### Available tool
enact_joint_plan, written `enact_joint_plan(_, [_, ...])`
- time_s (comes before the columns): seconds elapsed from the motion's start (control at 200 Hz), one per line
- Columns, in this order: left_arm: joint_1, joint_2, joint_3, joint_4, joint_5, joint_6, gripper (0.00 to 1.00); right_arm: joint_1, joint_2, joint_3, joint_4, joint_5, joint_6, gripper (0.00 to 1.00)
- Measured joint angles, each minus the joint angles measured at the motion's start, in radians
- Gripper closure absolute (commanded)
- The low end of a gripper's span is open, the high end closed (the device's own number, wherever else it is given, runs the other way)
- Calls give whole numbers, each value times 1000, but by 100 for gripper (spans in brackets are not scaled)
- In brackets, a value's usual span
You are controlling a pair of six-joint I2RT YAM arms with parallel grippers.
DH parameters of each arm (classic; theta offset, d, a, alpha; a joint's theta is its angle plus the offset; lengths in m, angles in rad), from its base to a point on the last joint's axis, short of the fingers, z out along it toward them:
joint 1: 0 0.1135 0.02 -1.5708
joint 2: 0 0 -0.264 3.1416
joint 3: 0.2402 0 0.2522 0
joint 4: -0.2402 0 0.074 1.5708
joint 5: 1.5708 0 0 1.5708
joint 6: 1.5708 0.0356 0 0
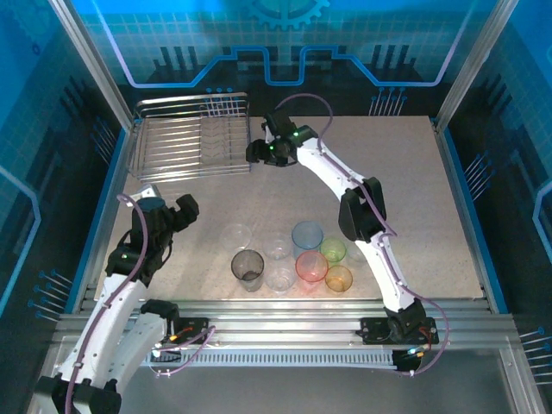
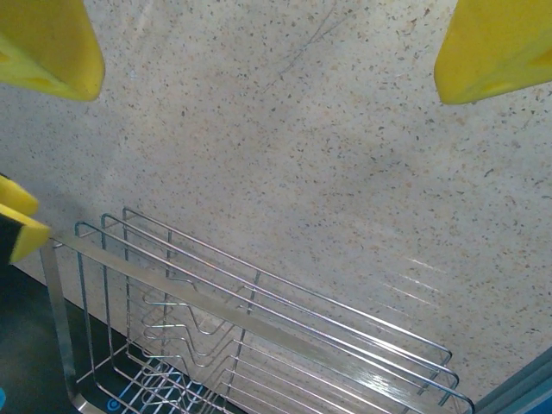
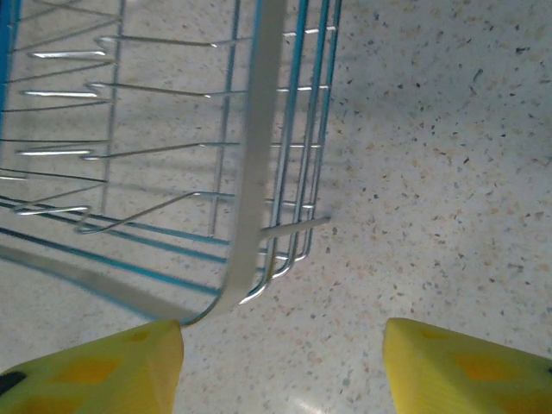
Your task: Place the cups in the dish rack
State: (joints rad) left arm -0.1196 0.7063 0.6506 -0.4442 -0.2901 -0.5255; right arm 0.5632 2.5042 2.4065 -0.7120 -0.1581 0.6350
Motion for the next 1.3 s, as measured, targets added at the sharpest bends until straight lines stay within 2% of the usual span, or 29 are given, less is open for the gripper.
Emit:
enact_joint_plan(0.365, [-36, 48, 0, 3, 11, 0, 1, 2, 86, 107, 70, 9, 35, 52])
enact_joint_plan(0.645, [-36, 71, 1, 14, 11, 1, 1, 5, 129, 188, 113, 72, 39, 64])
enact_joint_plan(0.911, [-36, 100, 3, 23, 17, 1, 1, 5, 167, 205, 143, 93, 46, 69])
enact_joint_plan(1.131, [-42, 106, 2, 30, 21, 0, 1, 7, 182, 239, 146, 111, 42, 88])
enact_joint_plan(1.301, [-59, 106, 0, 30, 22, 0, 1, 6, 182, 255, 119, 180, 20, 100])
